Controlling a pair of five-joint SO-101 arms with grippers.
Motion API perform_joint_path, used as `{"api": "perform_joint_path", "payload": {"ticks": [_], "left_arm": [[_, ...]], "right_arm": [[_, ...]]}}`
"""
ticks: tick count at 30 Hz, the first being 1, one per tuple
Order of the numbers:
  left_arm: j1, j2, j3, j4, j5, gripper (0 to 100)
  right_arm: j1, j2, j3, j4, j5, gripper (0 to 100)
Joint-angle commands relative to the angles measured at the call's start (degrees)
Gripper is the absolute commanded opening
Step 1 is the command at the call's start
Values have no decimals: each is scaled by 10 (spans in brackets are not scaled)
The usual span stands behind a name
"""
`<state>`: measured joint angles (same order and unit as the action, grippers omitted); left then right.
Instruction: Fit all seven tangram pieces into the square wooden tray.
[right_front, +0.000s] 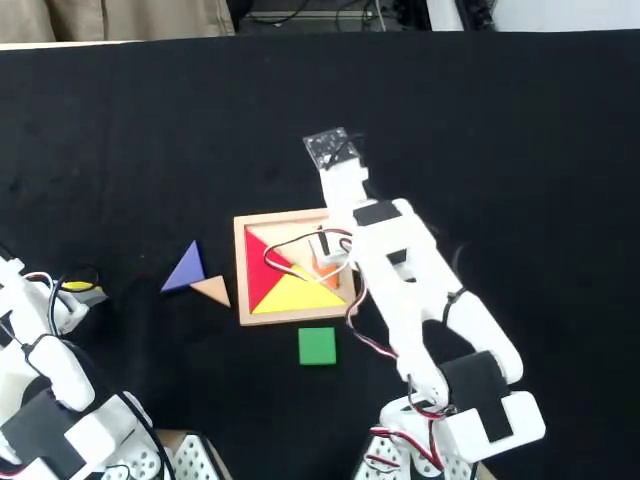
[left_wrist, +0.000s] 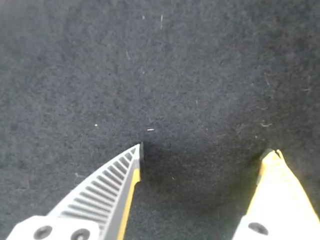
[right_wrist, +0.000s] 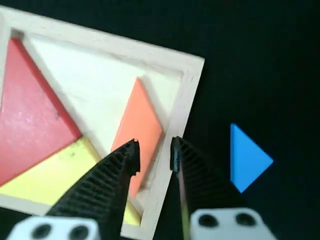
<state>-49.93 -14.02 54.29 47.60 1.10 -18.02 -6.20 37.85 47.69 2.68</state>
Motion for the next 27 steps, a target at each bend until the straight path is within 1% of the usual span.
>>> {"api": "perform_joint_path", "payload": {"ticks": [1, 7, 9, 14, 18, 22, 27], "left_arm": [[7, -2, -9, -6, -2, 364], [7, -2, -10, -6, -2, 364], [7, -2, -10, -6, -2, 364], [7, -2, -9, -6, -2, 364], [7, -2, -9, -6, -2, 364], [7, -2, -9, -6, -2, 364], [7, -2, -9, -6, -2, 364]], "right_arm": [[8, -7, -15, -18, 4, 106], [-53, 45, -65, -39, 25, 106], [-61, 68, -86, -37, 28, 106], [-48, 114, -119, -37, 30, 106], [-46, 124, -122, -37, 65, 106], [-47, 124, -116, -34, 84, 106], [-47, 124, -113, 7, 118, 106]]}}
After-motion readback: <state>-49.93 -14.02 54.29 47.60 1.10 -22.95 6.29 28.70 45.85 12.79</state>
